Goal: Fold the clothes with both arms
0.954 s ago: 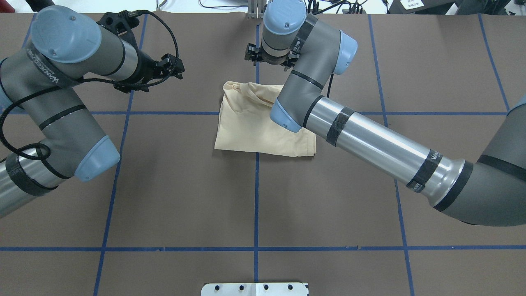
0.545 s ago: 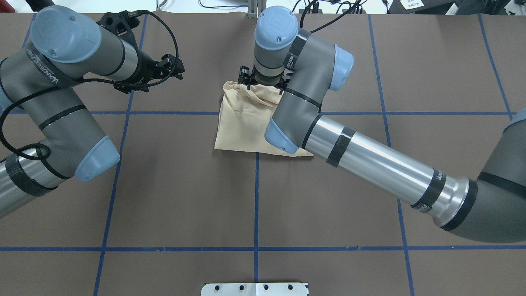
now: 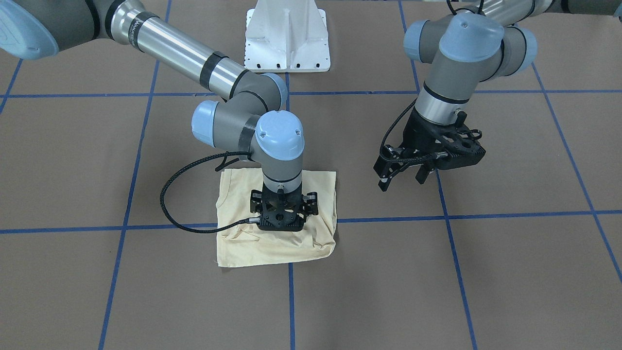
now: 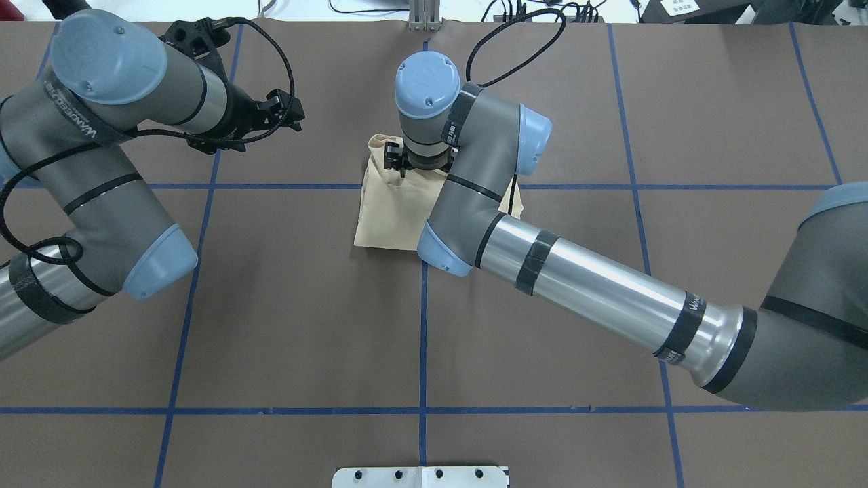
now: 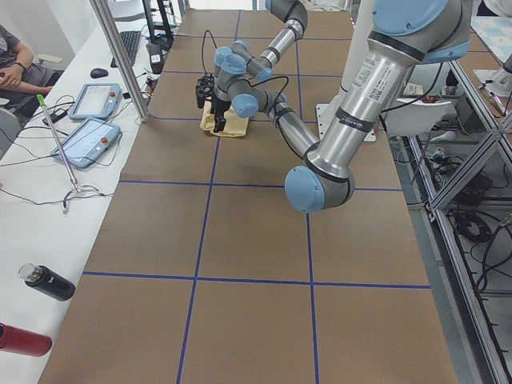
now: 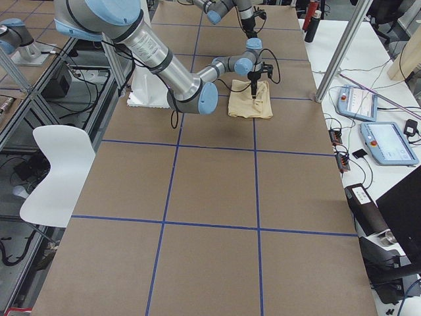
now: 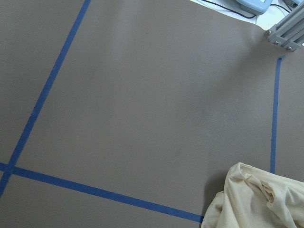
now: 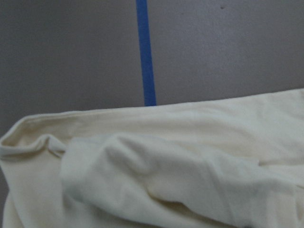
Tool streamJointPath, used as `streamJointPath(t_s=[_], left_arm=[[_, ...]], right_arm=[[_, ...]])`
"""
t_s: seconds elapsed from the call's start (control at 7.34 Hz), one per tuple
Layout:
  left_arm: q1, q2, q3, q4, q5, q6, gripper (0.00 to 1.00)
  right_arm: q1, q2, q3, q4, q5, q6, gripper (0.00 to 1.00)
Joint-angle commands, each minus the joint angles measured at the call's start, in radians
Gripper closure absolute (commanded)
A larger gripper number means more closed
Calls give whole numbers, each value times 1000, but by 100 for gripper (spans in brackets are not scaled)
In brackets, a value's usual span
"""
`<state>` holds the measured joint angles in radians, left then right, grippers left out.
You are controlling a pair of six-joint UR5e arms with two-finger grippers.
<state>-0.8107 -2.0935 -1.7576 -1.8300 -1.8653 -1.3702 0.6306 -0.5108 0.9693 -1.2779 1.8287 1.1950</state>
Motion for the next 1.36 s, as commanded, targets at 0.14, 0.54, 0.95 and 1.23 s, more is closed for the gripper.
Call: streamJointPath(t_s=[0.14,0.54,0.95,1.23], left_arm=[[-1,6,-19,6,-17,-4,1],[-1,12,-28,6,-17,-4,1],[-7,15,-26,9,-18,6,1],[-8,15,-23,9,-18,8,1]], right_arm=[[18,61,-185,186,-147,-46,2],[60,70,-195,213,-198,-103,2],[77,65,-149,203,-99,-80,1],[72,57,-58,47,-4,-31,1]])
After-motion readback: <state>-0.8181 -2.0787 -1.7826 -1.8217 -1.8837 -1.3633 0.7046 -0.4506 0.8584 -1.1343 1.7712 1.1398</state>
